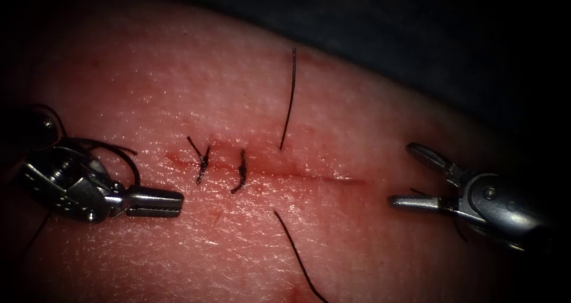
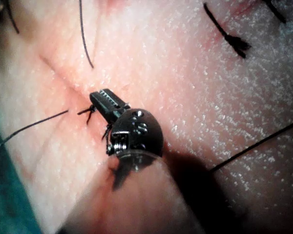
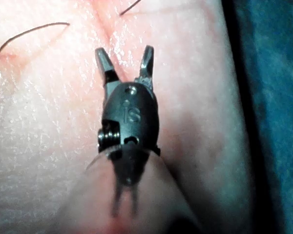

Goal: Wound Closure
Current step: Set down the needle from the left tool

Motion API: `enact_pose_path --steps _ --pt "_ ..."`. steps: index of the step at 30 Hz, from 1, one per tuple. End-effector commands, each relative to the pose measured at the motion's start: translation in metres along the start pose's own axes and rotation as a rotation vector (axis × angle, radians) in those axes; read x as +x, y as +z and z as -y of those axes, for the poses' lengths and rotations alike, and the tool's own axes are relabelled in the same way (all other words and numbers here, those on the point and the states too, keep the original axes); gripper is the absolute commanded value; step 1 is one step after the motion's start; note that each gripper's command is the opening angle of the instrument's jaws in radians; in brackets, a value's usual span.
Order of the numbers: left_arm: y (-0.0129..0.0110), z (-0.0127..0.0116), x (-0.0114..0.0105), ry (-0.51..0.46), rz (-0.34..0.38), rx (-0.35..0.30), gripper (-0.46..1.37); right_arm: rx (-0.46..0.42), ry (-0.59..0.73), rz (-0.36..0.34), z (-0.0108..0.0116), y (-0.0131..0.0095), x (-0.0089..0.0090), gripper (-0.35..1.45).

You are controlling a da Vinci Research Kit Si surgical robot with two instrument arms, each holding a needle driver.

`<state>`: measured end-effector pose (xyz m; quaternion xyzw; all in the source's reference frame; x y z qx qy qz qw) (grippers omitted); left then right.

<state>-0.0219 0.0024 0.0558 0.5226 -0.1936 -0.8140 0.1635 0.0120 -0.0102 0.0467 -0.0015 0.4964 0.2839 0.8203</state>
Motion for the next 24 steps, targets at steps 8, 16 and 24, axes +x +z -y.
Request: enact_pose_path --steps 8,16,24 --pt "0.0003 0.007 -0.005 0.057 0.01 0.017 -0.35 -0.001 0.0 0.0 0.0 0.0 0.0 0.7" --pt "0.0012 0.0041 -0.0101 0.022 0.02 0.04 -0.35 -0.001 0.0 0.0 0.0 0.0 0.0 0.7" --pt "0.0032 -0.0021 -0.0136 -0.04 0.024 0.067 -0.35 -0.001 0.0 0.0 0.0 0.0 0.0 0.7"
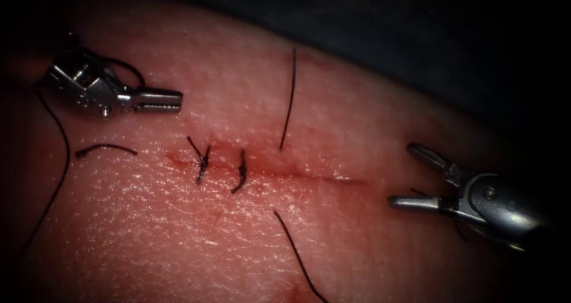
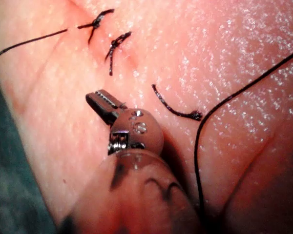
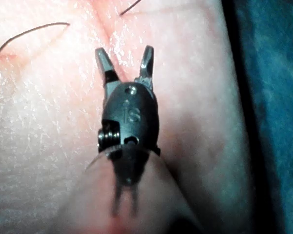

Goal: Wound Closure
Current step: Set down the needle from the left tool

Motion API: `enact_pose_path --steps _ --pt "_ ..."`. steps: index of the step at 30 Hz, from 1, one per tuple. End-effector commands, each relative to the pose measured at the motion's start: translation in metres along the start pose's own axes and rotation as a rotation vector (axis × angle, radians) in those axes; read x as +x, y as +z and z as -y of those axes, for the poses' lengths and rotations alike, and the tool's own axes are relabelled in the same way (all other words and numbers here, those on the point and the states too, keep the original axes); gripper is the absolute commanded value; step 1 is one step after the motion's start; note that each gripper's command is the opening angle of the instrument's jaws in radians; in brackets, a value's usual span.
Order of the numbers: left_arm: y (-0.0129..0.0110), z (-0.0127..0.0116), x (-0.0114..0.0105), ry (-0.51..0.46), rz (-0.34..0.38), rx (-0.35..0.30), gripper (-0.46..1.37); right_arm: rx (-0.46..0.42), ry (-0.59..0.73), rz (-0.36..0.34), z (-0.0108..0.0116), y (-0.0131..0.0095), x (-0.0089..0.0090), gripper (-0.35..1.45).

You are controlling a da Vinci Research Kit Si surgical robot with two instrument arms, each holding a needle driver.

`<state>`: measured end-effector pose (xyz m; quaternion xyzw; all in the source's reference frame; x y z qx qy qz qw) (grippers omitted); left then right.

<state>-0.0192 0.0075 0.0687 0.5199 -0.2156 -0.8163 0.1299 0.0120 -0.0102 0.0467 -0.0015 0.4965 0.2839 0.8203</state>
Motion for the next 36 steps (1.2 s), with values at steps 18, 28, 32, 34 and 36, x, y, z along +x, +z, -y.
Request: enact_pose_path --steps 18,28,32,34,36 --pt "-0.0034 -0.0017 0.003 -0.653 0.2 0.0 1.2 -0.001 0.0 0.0 0.0 0.0 0.0 0.7" --pt "-0.0061 -0.0012 0.0024 -0.674 0.224 0.018 1.15 -0.001 0.0 0.0 0.0 0.0 0.0 0.7" --pt "-0.0078 -0.0015 0.0022 -0.684 0.293 -0.013 1.14 -0.001 0.0 0.0 0.0 0.0 0.0 0.7" --pt "-0.0087 -0.0017 0.0023 -0.695 0.418 -0.016 1.13 -0.001 0.0 0.0 0.0 0.0 0.0 0.7" --pt "-0.009 -0.0018 0.0023 -0.69 0.475 -0.008 1.13 -0.001 0.0 0.0 0.0 0.0 0.0 0.7"
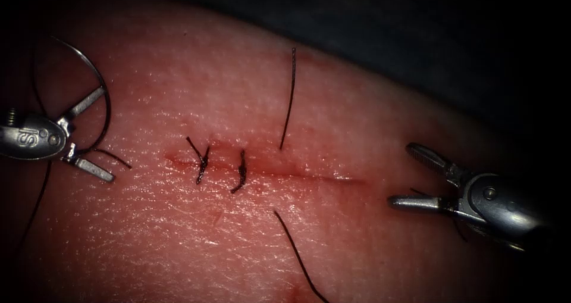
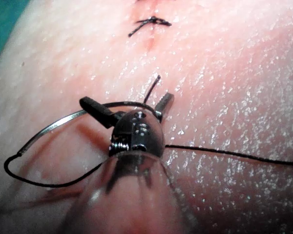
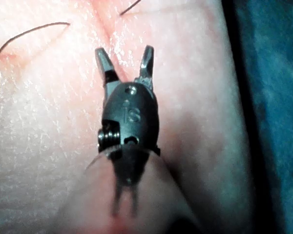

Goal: Wound Closure
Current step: Set down the needle from the left tool

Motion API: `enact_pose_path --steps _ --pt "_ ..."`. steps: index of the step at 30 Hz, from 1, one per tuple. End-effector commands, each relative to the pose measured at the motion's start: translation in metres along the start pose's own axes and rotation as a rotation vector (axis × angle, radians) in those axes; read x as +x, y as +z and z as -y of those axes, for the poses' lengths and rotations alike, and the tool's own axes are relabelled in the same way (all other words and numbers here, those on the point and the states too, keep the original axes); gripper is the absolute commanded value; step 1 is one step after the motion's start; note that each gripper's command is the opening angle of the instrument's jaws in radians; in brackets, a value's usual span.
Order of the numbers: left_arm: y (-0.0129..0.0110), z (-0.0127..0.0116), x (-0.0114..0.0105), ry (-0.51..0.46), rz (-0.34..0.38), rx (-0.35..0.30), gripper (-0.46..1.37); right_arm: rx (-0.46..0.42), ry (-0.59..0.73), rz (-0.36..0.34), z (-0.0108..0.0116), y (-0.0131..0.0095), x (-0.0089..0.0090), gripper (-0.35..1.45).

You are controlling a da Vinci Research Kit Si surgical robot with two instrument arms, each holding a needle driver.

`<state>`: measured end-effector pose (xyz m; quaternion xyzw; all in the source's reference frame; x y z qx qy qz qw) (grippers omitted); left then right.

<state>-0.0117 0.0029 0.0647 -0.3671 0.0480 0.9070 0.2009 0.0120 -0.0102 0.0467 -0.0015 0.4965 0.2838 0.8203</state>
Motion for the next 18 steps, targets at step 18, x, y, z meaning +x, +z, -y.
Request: enact_pose_path --steps 18 --pt "-0.0104 0.0024 0.0094 0.061 0.111 0.242 1.07 -0.001 0.0 0.0 0.0 0.0 0.0 0.7"
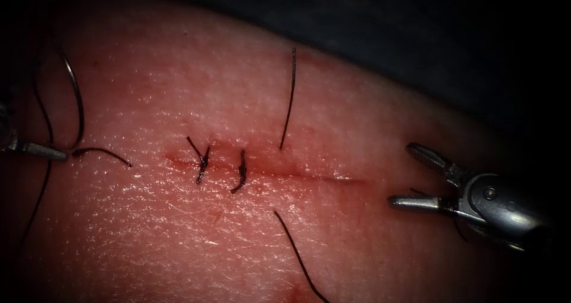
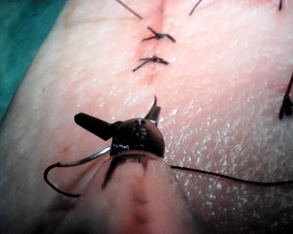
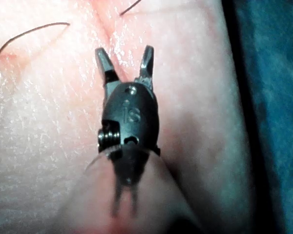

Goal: Wound Closure
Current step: Set down the needle from the left tool, then grab a long length of suture with the left grasper

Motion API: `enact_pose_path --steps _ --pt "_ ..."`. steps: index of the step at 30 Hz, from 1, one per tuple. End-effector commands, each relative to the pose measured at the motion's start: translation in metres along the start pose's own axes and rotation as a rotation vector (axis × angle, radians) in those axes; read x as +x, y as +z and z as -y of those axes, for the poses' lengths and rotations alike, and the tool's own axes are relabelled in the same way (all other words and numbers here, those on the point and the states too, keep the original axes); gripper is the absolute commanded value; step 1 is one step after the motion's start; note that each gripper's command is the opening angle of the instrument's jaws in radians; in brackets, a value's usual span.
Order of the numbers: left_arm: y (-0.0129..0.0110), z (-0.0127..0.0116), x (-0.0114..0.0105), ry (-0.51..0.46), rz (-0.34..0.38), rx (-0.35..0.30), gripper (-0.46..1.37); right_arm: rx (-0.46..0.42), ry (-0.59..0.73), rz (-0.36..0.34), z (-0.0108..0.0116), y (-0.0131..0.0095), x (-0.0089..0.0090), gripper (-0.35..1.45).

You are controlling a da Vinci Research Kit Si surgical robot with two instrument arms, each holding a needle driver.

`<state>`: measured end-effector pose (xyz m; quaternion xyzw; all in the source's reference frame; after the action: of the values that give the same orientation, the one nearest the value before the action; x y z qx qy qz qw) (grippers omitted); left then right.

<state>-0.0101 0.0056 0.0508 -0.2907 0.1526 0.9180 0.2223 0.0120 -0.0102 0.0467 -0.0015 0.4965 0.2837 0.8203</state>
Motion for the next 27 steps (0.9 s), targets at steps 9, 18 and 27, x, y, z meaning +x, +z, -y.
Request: enact_pose_path --steps 9,18,27 --pt "-0.0023 0.0016 0.0042 0.073 -0.093 0.084 1.04 -0.001 0.0 0.0 0.0 0.0 0.0 0.7" --pt "-0.0014 -0.0039 0.0065 -0.092 -0.295 -0.068 0.98 -0.001 0.0 0.0 0.0 0.0 0.0 0.7" --pt "0.0008 -0.0103 0.0093 -0.171 -0.419 -0.259 0.97 -0.001 0.0 0.0 0.0 0.0 0.0 0.7"
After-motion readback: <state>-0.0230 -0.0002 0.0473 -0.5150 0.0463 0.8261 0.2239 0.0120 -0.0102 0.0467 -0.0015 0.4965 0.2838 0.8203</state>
